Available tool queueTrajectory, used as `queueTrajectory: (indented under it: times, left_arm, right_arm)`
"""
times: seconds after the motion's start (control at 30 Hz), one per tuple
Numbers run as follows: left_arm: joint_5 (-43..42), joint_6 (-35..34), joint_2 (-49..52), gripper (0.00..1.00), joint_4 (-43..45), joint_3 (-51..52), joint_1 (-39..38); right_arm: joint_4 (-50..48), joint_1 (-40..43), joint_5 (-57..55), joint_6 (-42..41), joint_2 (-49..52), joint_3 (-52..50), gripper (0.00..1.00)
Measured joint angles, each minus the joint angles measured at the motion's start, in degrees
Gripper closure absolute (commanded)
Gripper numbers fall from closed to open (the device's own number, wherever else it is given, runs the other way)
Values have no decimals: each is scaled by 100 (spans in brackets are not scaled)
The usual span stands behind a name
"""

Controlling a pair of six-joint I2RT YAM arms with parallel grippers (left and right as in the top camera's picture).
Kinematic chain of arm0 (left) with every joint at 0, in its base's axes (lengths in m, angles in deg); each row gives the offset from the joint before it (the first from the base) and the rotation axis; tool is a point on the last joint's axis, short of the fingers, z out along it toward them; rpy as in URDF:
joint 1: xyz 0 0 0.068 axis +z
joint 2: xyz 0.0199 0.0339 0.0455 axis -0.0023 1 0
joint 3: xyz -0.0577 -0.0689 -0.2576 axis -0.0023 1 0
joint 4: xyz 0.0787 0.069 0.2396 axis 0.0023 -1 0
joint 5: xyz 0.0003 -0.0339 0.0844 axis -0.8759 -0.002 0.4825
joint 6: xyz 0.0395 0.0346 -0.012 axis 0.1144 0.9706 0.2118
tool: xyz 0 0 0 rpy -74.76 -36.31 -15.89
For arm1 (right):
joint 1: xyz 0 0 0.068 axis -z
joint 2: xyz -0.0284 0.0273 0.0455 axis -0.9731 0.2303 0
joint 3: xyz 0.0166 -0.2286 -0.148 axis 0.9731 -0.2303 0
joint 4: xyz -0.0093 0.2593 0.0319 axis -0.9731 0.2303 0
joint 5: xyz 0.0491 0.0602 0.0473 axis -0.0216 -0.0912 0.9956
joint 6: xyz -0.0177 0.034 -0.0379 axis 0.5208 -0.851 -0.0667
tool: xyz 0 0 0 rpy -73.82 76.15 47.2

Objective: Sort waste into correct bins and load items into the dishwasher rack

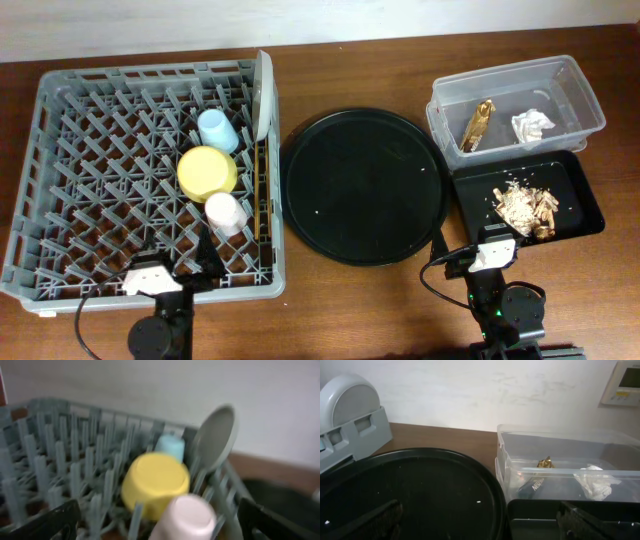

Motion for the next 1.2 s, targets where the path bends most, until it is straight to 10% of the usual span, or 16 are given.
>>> queueTrajectory:
  times: [0.33,1.2]
  left_arm:
    - [-28,1412,0,1,-103,0,0]
    - [-28,1554,0,1,-103,0,0]
  right_arm:
    - [0,-2,0,0,0,0,1]
    - [0,0,0,0,0,0,1]
